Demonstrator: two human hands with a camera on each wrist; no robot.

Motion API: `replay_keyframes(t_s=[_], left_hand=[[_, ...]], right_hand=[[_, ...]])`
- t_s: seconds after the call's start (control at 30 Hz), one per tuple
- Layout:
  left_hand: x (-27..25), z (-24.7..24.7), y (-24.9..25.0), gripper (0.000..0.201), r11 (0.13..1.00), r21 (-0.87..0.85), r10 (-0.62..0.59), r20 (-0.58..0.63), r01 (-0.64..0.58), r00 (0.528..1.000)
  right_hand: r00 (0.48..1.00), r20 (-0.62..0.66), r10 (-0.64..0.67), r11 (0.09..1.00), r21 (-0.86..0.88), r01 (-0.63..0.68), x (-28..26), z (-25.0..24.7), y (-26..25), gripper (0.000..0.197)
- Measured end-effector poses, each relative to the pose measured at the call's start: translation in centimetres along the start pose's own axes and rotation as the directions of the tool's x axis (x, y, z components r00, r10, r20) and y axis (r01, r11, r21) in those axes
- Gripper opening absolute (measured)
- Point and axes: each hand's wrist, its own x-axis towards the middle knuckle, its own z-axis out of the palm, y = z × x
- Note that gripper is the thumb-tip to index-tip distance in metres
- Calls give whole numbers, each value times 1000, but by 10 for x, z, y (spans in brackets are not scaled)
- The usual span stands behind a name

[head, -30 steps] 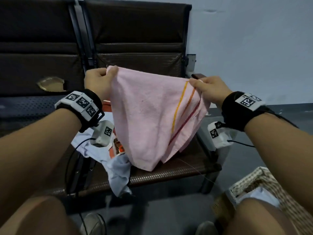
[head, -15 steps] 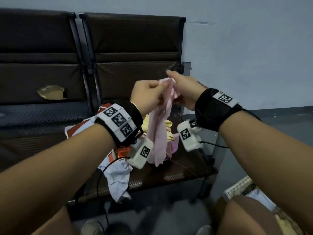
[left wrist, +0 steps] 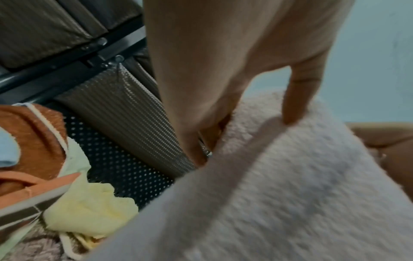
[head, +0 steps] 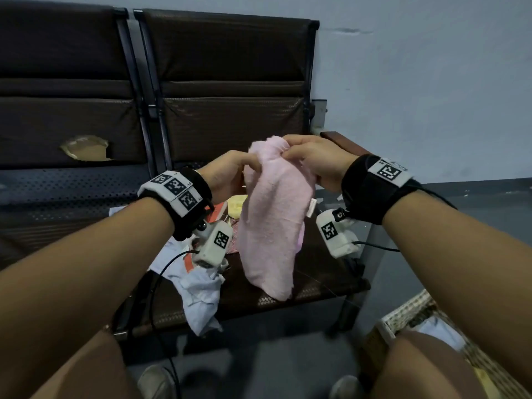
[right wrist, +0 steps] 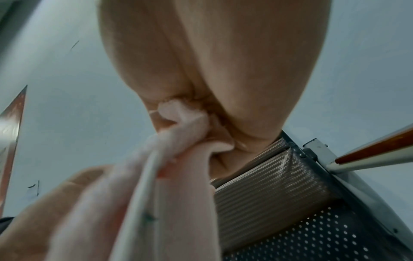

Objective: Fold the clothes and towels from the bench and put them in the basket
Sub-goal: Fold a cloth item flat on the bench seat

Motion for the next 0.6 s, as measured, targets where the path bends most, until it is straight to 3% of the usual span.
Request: replay_keyframes(t_s=[0.07, 0.13, 0.2, 0.3, 0.43, 0.6], left_hand=[[6, -6, 0, 39, 999, -37, 39, 11, -39, 999], [16, -13, -1, 41, 997, -21, 74, -66, -76, 995], [30, -17, -3, 34, 994, 76, 85, -152, -74, 985], [48, -18, -4, 30, 959, 276, 134, -219, -71, 967], [73, -19, 12, 31, 923, 351, 290, -366, -157, 884], [86, -26, 44, 20, 899, 251, 432, -379, -359, 818]], right_hand=[[1000, -2, 26, 1000, -8, -27, 4, -7, 6, 18], [998, -22, 62, 995, -75, -64, 7, -18, 14, 24], [988, -31, 153, 966, -204, -156, 13, -30, 23, 33], [965, -106, 241, 920, -293, -262, 23, -41, 34, 23], [923, -383, 25, 906, -382, -182, 42, -51, 35, 12], [807, -520, -279, 947, -289, 141, 59, -51, 24, 25]])
